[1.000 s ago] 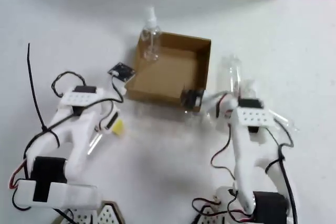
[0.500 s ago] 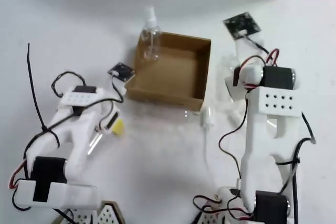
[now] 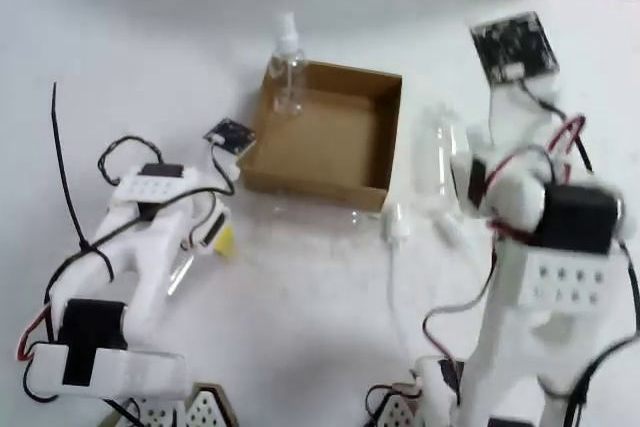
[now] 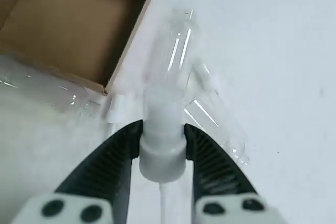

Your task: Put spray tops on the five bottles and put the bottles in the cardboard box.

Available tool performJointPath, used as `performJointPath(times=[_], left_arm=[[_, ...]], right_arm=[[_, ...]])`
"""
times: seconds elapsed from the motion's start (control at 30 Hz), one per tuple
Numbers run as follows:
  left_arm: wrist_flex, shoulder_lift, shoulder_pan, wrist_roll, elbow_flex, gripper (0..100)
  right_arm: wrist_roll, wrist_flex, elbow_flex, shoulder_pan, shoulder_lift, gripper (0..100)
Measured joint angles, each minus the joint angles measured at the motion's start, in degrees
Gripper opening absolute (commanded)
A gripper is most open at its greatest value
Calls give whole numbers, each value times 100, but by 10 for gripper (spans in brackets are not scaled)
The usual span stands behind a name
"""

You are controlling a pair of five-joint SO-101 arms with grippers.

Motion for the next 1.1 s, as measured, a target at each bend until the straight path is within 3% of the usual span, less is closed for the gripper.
performJointPath(times=[0.13, 0.3, 0.63, 0.83, 1.1], left_arm=[[0, -510, -9, 123, 0, 20], [-9, -1688, -18, 422, 202, 20], [-18, -3807, -18, 2040, 211, 20], [-527, -4686, -18, 2356, 220, 20], [-993, -5380, -18, 2382, 273, 20]], right_arm=[[-123, 0, 914, -18, -818, 17], [-844, -642, 2040, 35, -1635, 18], [-1125, -3666, 3807, -105, -2831, 18], [-1240, -5389, 4220, -88, -2980, 18], [-3209, -6382, 4211, -545, -2980, 18]])
